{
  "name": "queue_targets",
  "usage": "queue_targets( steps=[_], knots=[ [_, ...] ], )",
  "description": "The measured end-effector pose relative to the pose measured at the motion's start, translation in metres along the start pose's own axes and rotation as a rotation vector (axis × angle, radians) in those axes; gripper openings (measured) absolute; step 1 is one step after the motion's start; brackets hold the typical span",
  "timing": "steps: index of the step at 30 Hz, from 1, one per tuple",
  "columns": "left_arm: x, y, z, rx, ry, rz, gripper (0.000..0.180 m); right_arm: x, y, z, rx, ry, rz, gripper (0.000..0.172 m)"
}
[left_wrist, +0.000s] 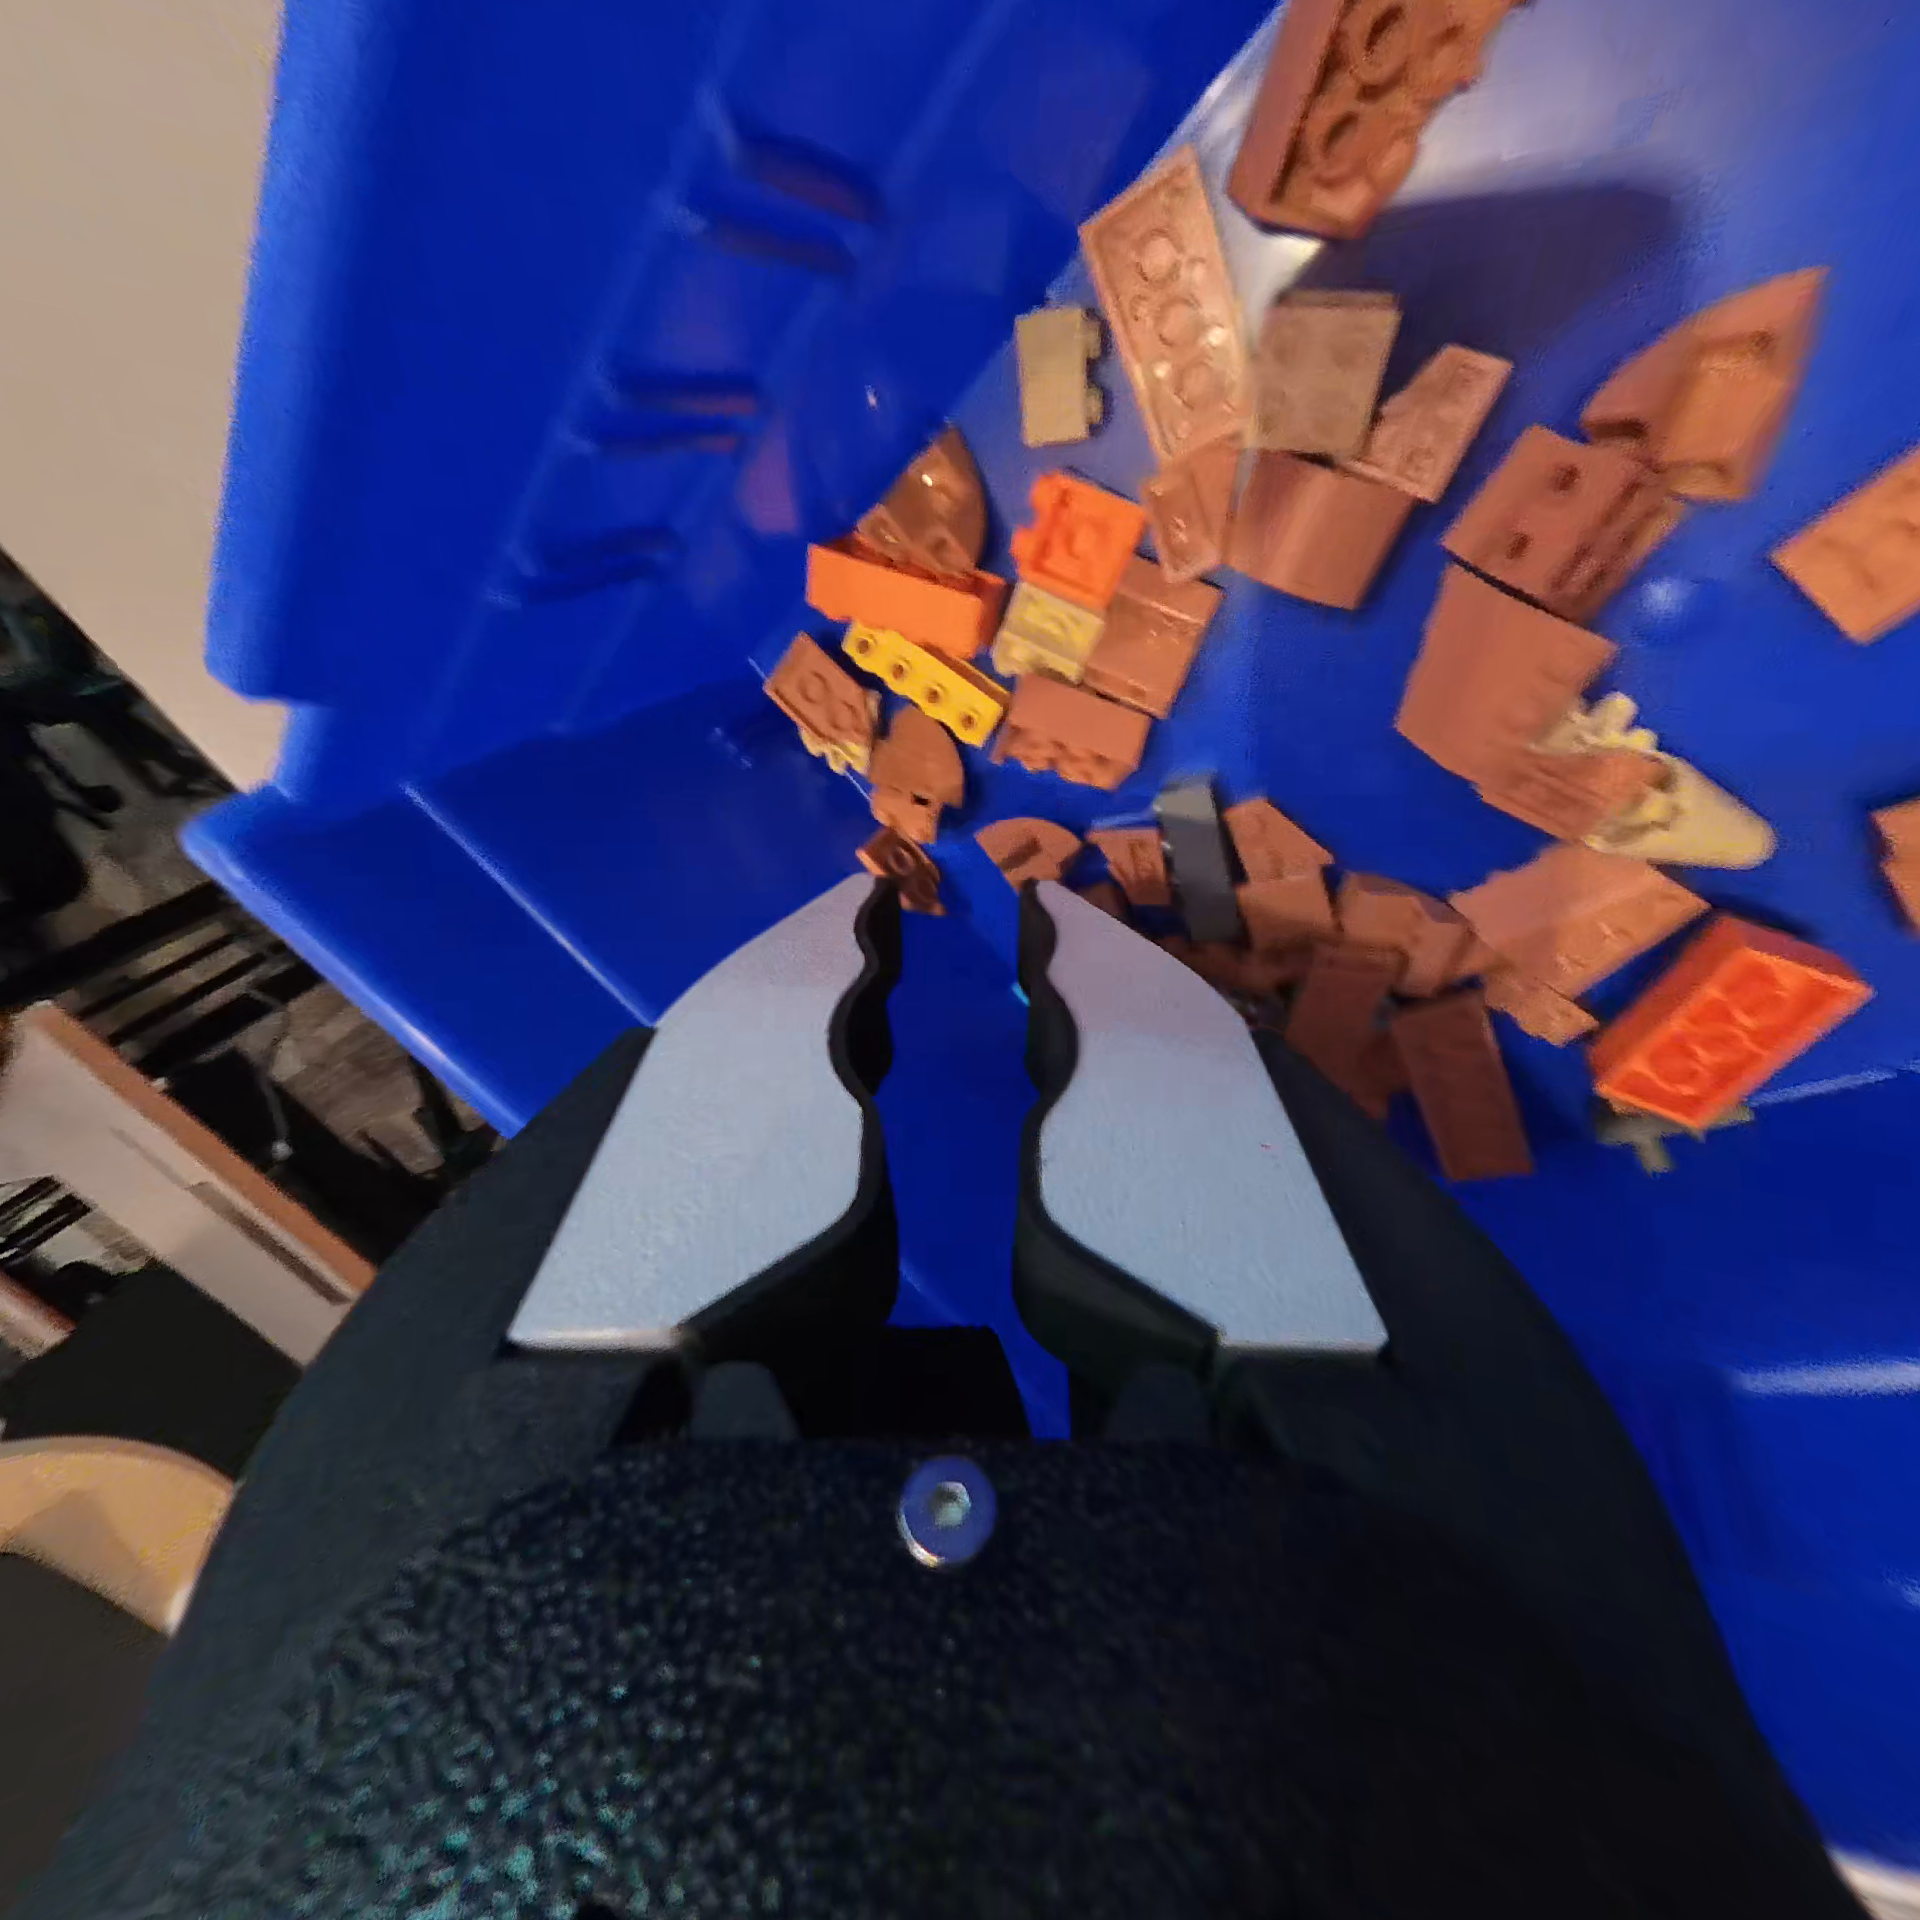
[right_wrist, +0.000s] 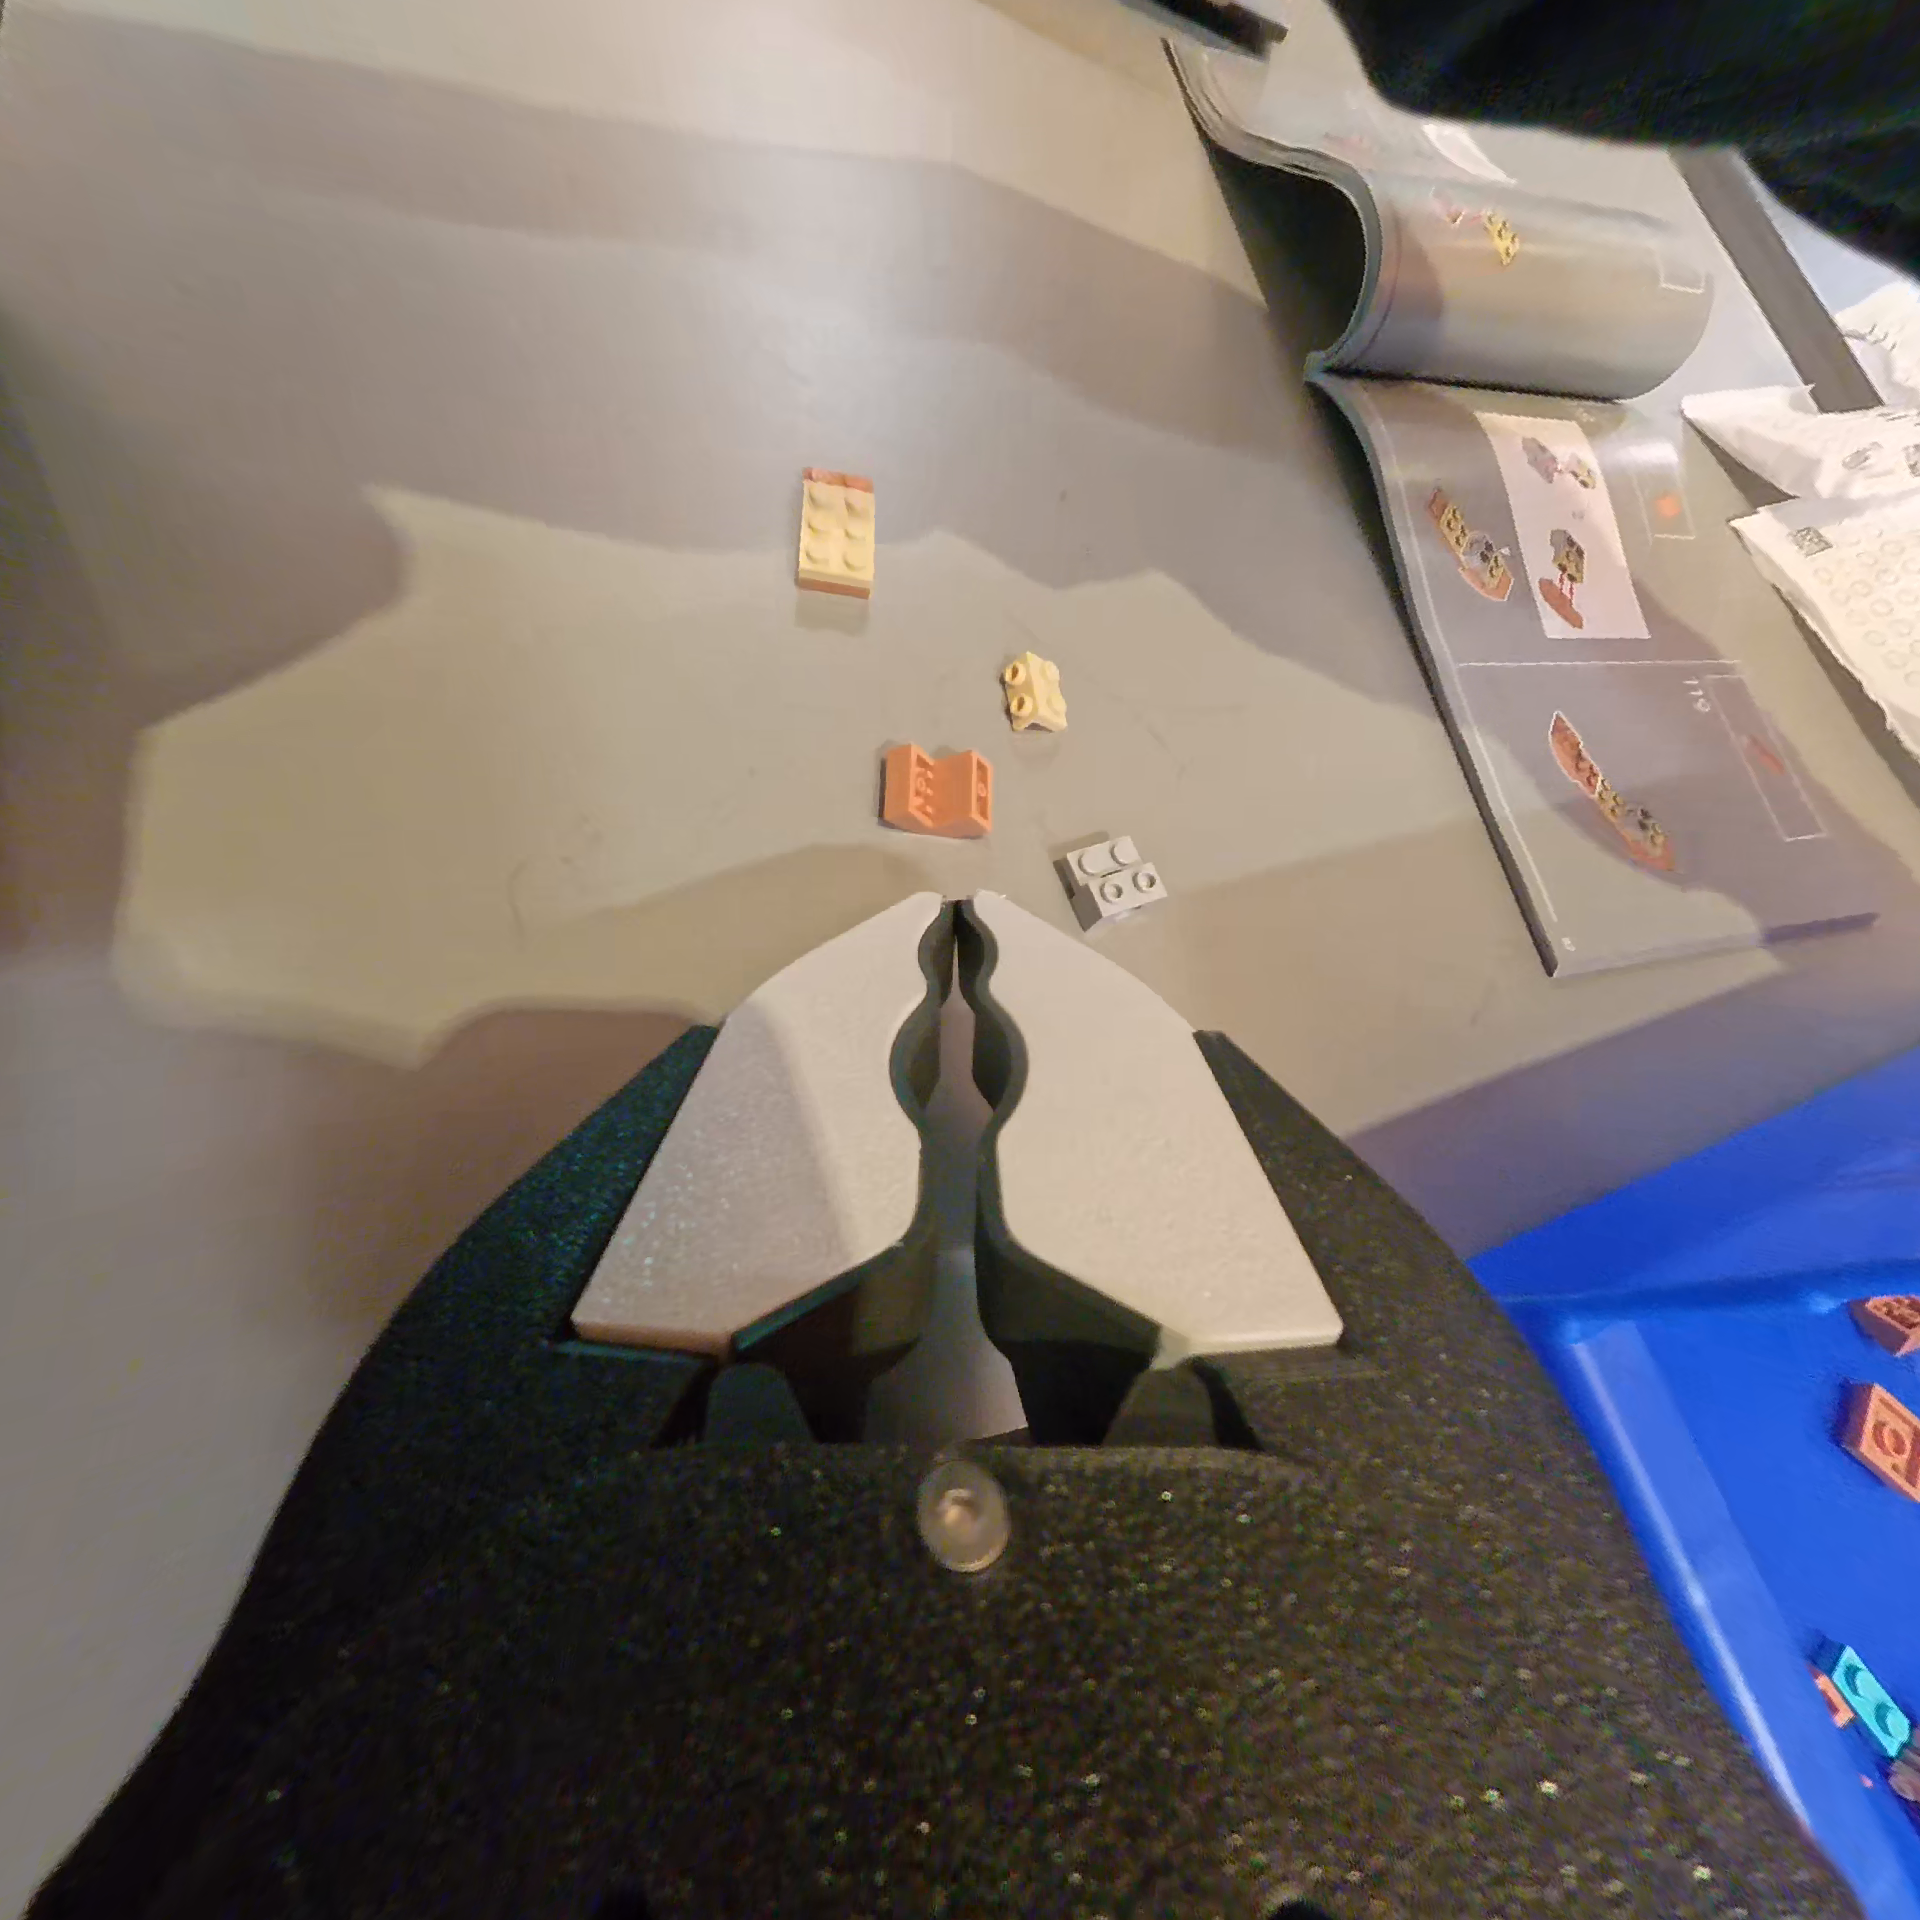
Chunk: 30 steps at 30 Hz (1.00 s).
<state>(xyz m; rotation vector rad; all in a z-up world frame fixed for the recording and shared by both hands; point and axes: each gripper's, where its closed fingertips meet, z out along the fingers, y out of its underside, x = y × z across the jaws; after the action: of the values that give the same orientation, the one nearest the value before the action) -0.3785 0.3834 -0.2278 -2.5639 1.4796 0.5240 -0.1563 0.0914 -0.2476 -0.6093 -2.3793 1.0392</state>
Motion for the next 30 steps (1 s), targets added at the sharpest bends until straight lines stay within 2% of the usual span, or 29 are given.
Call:
queue_targets(
  steps=[3,7,12,14,17,20,25,30],
  knots=[
    [-0.007,-0.008,0.012,-0.025,-0.022,0.038,0.021,0.0,0.0,0.0,0.001,-0.001,0.0,0.0],
    [-0.004,-0.007,0.026,-0.085,0.02,0.078,0.015,0.0,0.0,0.0,0.001,-0.004,-0.001,0.0],
    [0.01,-0.005,0.029,-0.121,0.102,0.096,0.013,-0.001,0.0,0.0,-0.001,-0.004,-0.006,0.0],
    [0.017,-0.004,0.03,-0.126,0.132,0.096,0.006,-0.001,0.0,0.0,-0.001,-0.004,-0.007,0.0],
    [0.025,0.001,0.024,-0.13,0.18,0.073,0.007,-0.001,0.0,0.0,-0.002,-0.005,-0.008,0.0],
    [0.018,-0.004,0.016,-0.07,0.154,0.026,0.013,-0.001,0.0,0.0,-0.003,-0.005,-0.011,0.0],
    [0.012,-0.034,0.008,0.106,0.168,-0.075,0.018,-0.002,0.001,0.001,-0.006,-0.004,-0.016,0.0],
    [0.023,-0.035,0.016,0.086,0.207,-0.071,0.02,-0.002,0.001,0.0,-0.006,-0.005,-0.021,0.0]
  ],
)
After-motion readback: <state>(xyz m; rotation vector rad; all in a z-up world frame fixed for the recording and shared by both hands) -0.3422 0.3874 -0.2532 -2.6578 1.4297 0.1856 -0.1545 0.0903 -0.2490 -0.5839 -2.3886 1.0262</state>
